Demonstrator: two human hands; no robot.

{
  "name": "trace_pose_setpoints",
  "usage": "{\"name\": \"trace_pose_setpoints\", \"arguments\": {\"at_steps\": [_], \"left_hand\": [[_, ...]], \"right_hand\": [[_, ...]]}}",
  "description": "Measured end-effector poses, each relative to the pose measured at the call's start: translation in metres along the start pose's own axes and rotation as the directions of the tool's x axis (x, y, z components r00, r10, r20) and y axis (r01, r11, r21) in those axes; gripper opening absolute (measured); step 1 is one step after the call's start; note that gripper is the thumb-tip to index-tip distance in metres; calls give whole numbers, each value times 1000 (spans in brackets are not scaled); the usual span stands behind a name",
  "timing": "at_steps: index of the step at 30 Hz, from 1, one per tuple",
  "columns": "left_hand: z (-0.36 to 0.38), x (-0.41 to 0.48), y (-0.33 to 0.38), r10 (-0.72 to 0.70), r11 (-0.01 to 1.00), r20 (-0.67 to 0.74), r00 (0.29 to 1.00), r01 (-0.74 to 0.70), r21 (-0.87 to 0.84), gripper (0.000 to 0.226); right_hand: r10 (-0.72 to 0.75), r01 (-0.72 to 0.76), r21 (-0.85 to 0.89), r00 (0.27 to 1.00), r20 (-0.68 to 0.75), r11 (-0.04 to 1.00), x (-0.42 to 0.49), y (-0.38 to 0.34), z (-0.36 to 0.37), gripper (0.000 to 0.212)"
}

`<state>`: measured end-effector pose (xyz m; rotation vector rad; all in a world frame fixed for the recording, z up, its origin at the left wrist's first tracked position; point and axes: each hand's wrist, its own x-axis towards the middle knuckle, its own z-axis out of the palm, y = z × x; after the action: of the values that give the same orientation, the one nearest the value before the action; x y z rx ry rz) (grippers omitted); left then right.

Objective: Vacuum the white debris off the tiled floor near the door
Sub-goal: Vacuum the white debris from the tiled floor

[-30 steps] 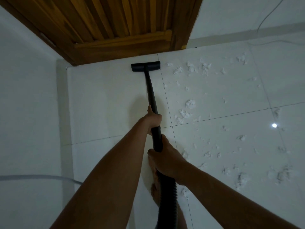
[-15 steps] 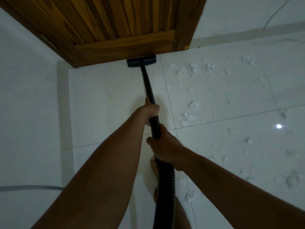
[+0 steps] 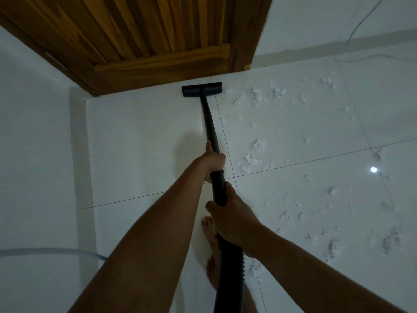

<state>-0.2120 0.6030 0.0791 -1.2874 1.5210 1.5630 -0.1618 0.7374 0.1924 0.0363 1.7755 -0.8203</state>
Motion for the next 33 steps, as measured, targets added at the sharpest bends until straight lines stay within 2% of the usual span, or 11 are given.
{"name": "trace_pose_setpoints", "arguments": {"at_steps": [6,15,18,27,33], "left_hand": [[-8,15,21,19,999,-18,1000,-18,40,76],[-6,29,31,33,998,-40,999,-31,47,73],[-6,22,27,35,998,-53,998,-33,50,73],[-2,-18,-52,-30,1000,-91,995,30,-7,75],[21,-25,-100,-16,1000,-93,996,15,-12,77]], "right_hand": [[-4,4,-2,1000,-12,1000,24,-14,-7,53],[16,-16,-61,1000,-5,998,42,-20,-17,61],[6,-6,-29,1000,11,1000,35,-18,-17,60],[62,-65,23,989,132,998,-13,28,25,60],[58,-58,0,991,123,998,-28,77,44,61]]}}
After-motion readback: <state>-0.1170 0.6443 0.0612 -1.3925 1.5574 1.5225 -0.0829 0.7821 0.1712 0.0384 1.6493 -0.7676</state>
